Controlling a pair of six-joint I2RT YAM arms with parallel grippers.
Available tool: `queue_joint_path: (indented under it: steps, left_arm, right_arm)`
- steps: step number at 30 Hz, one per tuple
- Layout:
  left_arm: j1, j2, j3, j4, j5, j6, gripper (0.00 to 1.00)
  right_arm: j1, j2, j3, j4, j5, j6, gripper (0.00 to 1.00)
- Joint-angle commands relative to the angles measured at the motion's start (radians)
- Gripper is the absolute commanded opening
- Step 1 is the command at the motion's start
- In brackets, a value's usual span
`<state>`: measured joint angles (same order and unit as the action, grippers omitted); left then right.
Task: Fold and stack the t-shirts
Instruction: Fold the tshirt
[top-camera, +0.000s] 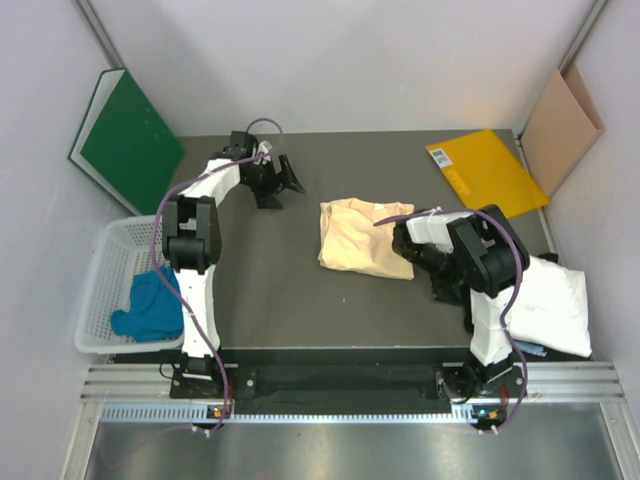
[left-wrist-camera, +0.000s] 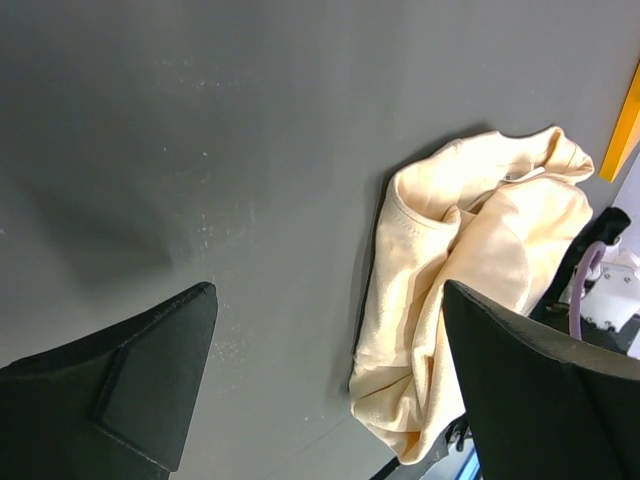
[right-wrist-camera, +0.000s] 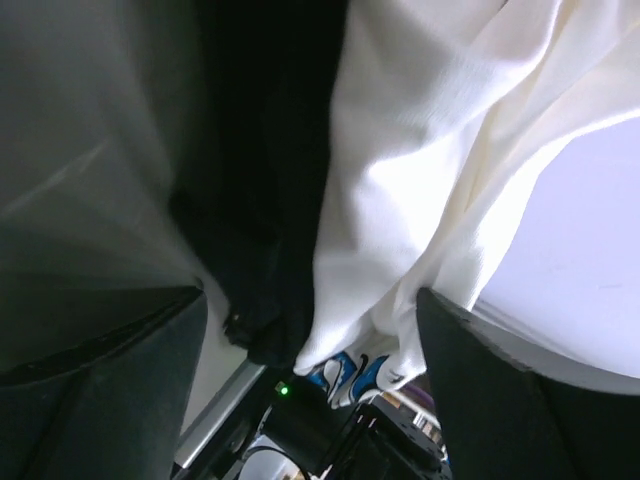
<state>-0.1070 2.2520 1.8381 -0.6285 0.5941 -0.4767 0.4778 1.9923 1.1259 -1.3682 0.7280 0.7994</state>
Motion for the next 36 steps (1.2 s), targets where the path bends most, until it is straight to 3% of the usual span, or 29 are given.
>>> queue_joint_path:
  steps: [1, 3, 4, 6, 7, 14, 24, 29, 36]
  left_arm:
    - [0.0, -0.009, 0.006, 0.032, 0.035, 0.003, 0.99]
    - [0.0, -0.012, 0.009, 0.033, 0.035, 0.003, 0.99]
    - [0.0, -0.012, 0.01, 0.032, 0.035, 0.003, 0.99]
    - [0.001, -0.012, 0.013, 0.032, 0.036, 0.004, 0.99]
    - [0.001, -0.014, 0.013, 0.03, 0.035, 0.004, 0.99]
    - [0.001, -0.014, 0.01, 0.03, 0.032, 0.003, 0.99]
    - [0.001, -0.02, 0.007, 0.03, 0.03, 0.004, 0.99]
    - [0.003, -0.022, 0.009, 0.029, 0.029, 0.006, 0.99]
    - [0.004, -0.025, 0.009, 0.027, 0.024, 0.01, 0.99]
  right_arm:
    - [-0.073, 0.03, 0.002, -0.063, 0.042, 0.081, 0.74]
    - [-0.103, 0.037, -0.011, -0.055, 0.039, 0.09, 0.62]
    - [-0.108, 0.037, -0.015, -0.048, 0.039, 0.09, 0.37]
    - [-0.113, 0.033, -0.032, -0.032, 0.037, 0.086, 0.07]
    - [-0.113, 0.028, -0.035, -0.025, 0.037, 0.083, 0.0]
    - [-0.045, -0.032, 0.046, -0.009, 0.025, 0.034, 0.0]
    - [0.165, 0.169, 0.515, -0.065, -0.079, -0.133, 0.0]
    - [0.199, 0.195, 0.543, -0.013, -0.163, -0.265, 0.0]
    - [0.209, 0.203, 0.614, 0.024, -0.203, -0.33, 0.0]
